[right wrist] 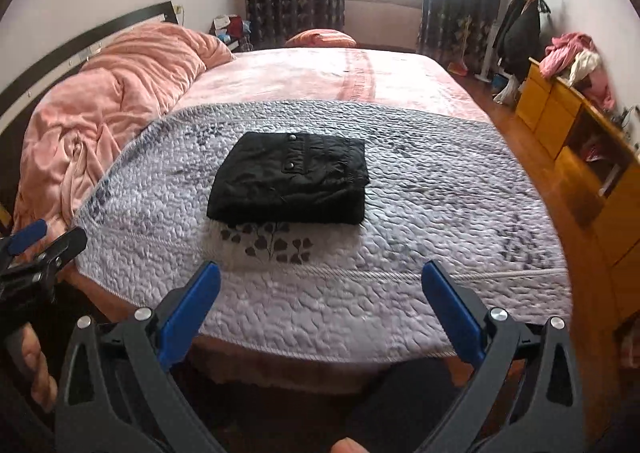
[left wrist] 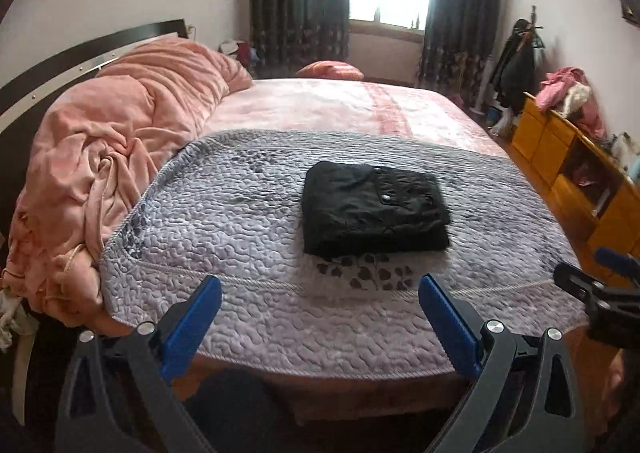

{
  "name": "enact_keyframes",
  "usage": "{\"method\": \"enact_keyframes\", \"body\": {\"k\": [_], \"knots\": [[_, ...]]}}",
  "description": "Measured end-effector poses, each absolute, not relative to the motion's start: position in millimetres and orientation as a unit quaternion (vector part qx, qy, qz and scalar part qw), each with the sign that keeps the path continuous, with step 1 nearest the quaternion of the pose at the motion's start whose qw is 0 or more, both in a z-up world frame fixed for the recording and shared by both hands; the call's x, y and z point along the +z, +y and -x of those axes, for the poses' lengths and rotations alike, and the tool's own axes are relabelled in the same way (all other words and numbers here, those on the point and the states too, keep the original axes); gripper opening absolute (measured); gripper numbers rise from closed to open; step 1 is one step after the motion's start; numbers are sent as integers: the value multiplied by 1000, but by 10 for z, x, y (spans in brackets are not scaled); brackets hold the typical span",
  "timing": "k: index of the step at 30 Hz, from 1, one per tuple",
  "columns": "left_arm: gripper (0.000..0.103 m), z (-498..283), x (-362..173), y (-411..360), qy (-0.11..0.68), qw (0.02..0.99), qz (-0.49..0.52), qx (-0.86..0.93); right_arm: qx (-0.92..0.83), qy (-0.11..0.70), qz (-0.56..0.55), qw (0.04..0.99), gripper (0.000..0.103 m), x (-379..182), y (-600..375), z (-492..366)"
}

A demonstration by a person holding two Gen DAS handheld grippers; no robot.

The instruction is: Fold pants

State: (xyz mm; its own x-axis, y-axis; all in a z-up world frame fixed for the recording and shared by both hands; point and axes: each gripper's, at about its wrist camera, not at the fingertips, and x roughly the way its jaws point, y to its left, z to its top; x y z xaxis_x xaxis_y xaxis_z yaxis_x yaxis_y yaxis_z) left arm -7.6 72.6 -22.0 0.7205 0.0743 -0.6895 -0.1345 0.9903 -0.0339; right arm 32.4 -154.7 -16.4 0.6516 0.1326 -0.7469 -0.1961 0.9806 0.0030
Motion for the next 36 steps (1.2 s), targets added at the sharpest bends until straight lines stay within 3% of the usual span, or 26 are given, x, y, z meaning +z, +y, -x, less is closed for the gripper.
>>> {"method": "enact_keyframes", "body": {"k": [14, 36], "knots": [[99, 759, 158, 470, 356, 933, 32, 45, 92, 339, 19, 936, 100, 227, -1595, 410], [99, 556, 35, 536, 376, 923, 67, 41, 87, 337, 18, 937, 100, 184, -1582, 278]]}}
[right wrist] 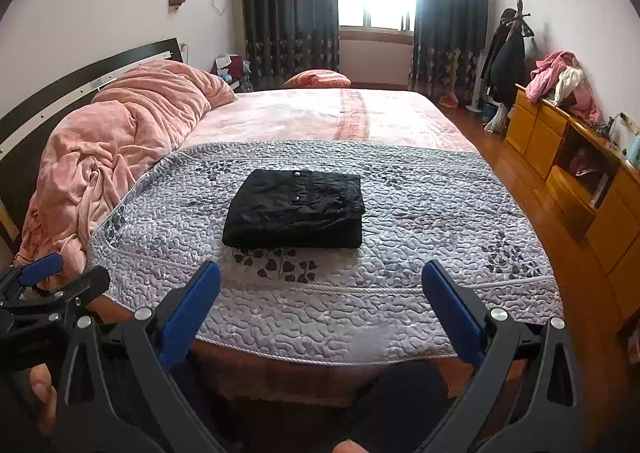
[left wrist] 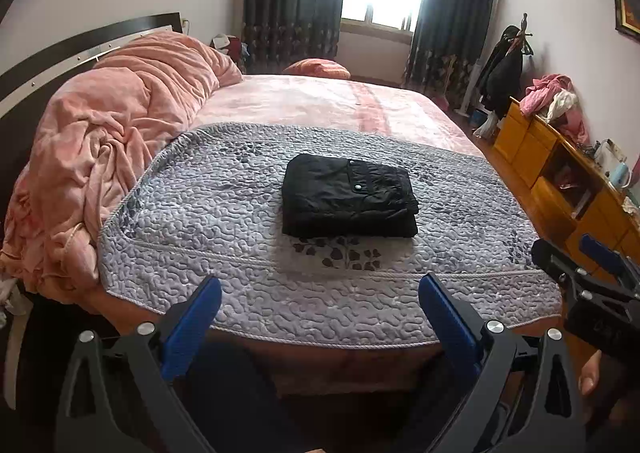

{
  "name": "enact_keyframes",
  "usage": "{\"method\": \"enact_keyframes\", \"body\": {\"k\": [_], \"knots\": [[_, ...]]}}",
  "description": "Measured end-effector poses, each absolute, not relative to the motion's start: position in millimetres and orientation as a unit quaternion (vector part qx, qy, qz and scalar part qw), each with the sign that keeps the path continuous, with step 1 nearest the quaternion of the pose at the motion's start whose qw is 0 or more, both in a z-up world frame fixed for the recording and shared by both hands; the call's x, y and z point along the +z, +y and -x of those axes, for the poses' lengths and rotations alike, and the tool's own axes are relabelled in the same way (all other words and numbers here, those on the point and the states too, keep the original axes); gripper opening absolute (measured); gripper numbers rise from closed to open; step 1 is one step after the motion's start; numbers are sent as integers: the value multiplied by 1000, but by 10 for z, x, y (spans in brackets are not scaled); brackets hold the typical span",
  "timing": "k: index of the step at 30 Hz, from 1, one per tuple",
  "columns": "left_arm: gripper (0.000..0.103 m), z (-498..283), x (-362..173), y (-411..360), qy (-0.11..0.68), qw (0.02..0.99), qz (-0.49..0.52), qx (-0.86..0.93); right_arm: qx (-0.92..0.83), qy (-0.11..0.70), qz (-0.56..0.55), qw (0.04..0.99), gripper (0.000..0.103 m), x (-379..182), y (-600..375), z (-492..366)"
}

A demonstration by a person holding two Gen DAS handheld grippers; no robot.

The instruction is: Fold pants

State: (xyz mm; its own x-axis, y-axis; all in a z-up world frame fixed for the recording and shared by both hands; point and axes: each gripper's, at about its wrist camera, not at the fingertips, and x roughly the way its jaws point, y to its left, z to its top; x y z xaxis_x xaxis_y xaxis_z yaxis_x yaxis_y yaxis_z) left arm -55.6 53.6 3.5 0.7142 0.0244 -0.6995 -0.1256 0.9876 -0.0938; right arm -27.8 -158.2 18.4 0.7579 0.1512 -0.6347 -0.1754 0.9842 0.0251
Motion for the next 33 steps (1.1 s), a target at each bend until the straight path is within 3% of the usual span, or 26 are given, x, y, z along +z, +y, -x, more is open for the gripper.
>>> {"method": "enact_keyframes", "body": {"k": [33], "knots": [[99, 461, 131, 440, 356, 932, 58, 35, 97, 351, 14, 931, 100, 92, -1541, 155]]}}
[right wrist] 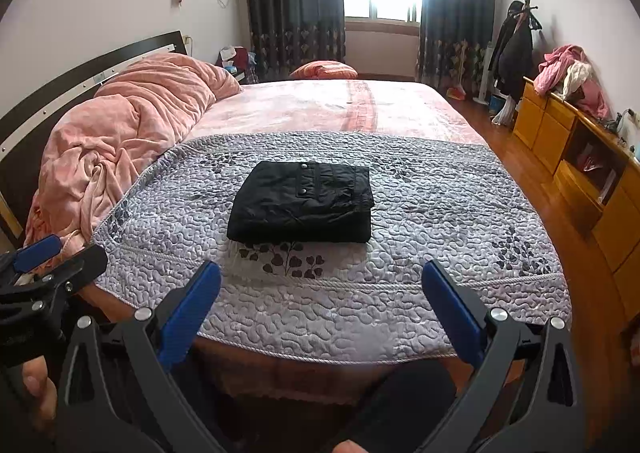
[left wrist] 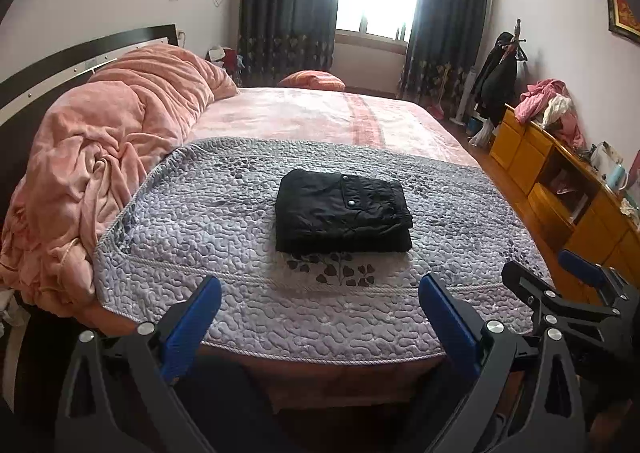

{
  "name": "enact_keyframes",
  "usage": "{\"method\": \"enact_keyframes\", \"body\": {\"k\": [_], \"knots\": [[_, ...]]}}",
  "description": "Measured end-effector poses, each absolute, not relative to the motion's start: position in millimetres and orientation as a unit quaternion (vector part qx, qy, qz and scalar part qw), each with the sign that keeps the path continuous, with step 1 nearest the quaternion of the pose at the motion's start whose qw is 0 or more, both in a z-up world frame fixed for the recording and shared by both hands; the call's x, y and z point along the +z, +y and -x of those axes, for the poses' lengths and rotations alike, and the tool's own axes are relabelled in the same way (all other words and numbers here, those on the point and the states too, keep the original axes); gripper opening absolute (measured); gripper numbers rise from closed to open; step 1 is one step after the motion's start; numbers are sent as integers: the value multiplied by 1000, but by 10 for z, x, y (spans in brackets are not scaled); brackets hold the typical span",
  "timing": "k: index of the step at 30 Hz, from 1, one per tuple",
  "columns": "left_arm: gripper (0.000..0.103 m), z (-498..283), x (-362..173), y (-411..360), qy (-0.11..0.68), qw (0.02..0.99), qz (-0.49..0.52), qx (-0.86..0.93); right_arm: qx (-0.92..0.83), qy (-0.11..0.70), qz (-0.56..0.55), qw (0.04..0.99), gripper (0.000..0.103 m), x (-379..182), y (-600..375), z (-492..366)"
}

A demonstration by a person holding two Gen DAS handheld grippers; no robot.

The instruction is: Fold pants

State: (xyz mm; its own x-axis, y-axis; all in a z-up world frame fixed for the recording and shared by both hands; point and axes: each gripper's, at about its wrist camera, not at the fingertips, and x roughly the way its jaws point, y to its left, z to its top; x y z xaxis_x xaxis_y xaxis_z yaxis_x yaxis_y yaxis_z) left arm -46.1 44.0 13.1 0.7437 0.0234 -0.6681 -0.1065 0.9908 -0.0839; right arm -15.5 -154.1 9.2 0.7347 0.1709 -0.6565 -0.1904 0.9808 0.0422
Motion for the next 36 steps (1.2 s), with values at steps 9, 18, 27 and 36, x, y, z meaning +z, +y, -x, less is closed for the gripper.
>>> {"method": "enact_keyframes", "body": {"k": [9, 18, 27, 36], "knots": [[99, 434, 116, 461, 354, 933, 62, 35, 91, 351, 13, 932, 100, 102, -1561, 132], [99, 422, 99, 474, 355, 932, 58, 39, 85, 354, 8, 931, 100, 89, -1560, 97], [99, 424, 98, 450, 353, 933, 48, 42, 81, 362, 5, 929, 100, 36, -1557, 60], [99, 420, 88, 408, 358, 932, 40, 32, 80, 363, 4, 928, 100, 31, -1567, 49]]}}
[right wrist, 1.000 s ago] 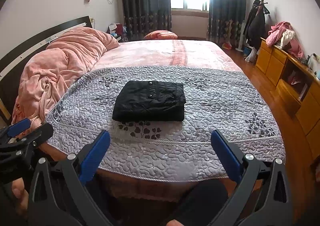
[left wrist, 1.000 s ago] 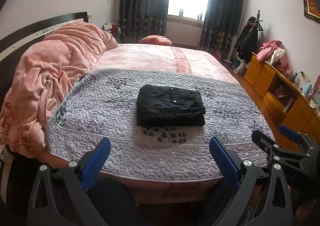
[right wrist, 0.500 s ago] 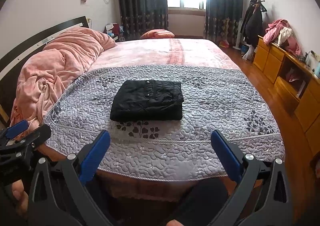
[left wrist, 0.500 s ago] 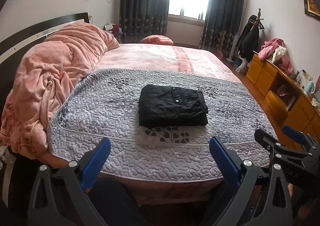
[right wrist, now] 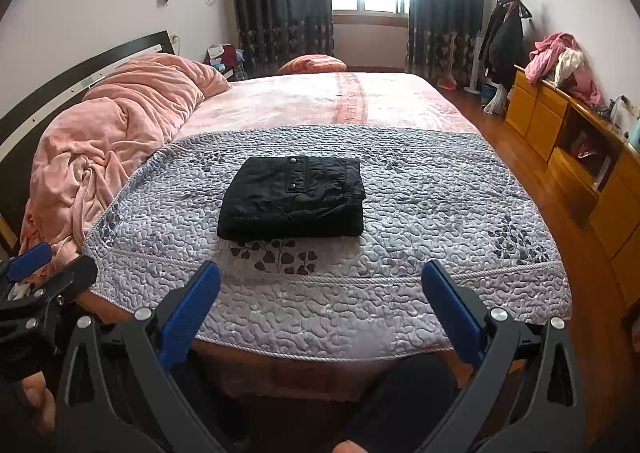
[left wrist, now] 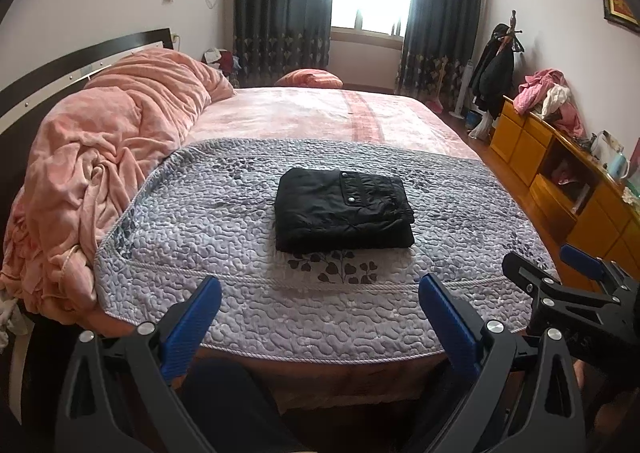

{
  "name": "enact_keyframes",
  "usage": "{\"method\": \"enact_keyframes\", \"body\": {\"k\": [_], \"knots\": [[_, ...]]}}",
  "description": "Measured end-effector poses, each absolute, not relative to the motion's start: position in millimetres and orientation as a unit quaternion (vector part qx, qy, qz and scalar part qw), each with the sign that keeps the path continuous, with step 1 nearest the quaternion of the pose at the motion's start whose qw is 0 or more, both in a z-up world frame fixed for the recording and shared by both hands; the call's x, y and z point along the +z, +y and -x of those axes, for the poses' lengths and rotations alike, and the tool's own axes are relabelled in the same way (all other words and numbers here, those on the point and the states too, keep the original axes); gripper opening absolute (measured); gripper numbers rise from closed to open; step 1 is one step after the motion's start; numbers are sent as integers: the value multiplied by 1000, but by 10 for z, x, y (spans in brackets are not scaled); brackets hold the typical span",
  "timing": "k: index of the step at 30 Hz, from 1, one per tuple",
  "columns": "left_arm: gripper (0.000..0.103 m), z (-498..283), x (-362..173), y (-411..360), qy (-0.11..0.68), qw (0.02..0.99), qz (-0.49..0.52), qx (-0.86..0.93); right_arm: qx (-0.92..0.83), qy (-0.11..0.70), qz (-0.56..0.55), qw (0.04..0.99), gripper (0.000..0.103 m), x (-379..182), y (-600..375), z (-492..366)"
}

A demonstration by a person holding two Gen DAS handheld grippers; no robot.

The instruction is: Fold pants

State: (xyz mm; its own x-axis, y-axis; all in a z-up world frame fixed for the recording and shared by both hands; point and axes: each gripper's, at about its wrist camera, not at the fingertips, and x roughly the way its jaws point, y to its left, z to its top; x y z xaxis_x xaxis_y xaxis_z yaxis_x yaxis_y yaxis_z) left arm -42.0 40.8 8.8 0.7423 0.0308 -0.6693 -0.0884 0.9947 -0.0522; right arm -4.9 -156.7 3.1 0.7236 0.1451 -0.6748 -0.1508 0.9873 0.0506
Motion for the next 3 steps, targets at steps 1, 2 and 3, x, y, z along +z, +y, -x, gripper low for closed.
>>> {"method": "enact_keyframes", "body": {"k": [1, 2, 3], "knots": [[99, 423, 87, 405, 357, 933, 40, 30, 80, 364, 3, 928, 100, 28, -1569, 43], [99, 423, 88, 405, 357, 933, 40, 30, 80, 364, 3, 928, 100, 26, -1572, 42], [99, 425, 86, 400, 357, 933, 41, 30, 79, 363, 3, 928, 100, 26, -1573, 41]]}}
